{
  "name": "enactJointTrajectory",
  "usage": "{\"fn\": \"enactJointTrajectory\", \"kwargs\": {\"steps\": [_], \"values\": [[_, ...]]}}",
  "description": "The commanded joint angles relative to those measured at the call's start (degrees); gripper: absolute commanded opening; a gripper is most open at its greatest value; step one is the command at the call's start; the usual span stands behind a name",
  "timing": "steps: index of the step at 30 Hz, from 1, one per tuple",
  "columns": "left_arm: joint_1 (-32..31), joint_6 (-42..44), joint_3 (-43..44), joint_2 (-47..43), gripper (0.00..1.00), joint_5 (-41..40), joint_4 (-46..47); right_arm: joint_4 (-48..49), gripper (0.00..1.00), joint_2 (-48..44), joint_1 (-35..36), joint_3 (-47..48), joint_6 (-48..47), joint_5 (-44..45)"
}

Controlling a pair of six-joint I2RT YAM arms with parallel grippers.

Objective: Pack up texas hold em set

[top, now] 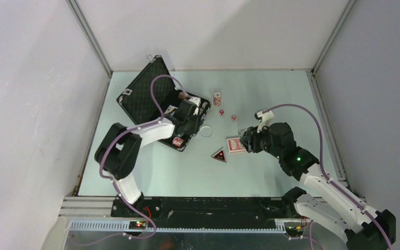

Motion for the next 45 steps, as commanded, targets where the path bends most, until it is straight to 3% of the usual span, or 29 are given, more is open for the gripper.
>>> {"fn": "enactJointTrajectory", "kwargs": {"steps": [1, 9, 17, 31, 35, 39, 45], "values": [[0.0, -4.8, -7.3, -6.3, 0.0, -0.7, -5.3, 4.6, 0.0, -0.5, -0.1, 0.5, 0.6, -0.8], [-1.4, -9.2, -13.9, -15.8, 0.0, -2.4, -6.6, 3.4, 0.0, -1.3, -0.2, 0.5, 0.8, -0.7], [-7.4, -13.9, -18.5, -20.5, 0.0, -1.9, -6.3, 4.1, 0.0, -0.7, -0.3, -0.1, 0.7, -3.2], [-14.7, -16.3, -17.2, -21.6, 0.05, -2.4, -7.0, 9.8, 0.0, 13.8, -0.2, 7.2, -1.1, -9.6], [-14.7, -15.6, -16.1, -22.2, 0.35, -4.0, -8.9, 12.7, 0.0, 21.2, -0.3, 12.4, -4.0, -10.6], [-14.8, -14.3, -14.7, -23.7, 0.5, -6.0, -10.9, 16.1, 0.0, 30.8, -0.1, 19.8, -8.1, -12.7], [-14.7, -14.1, -14.4, -35.2, 0.74, -9.1, -12.0, 15.6, 0.0, 46.0, -0.2, 33.1, -16.3, -22.9]]}}
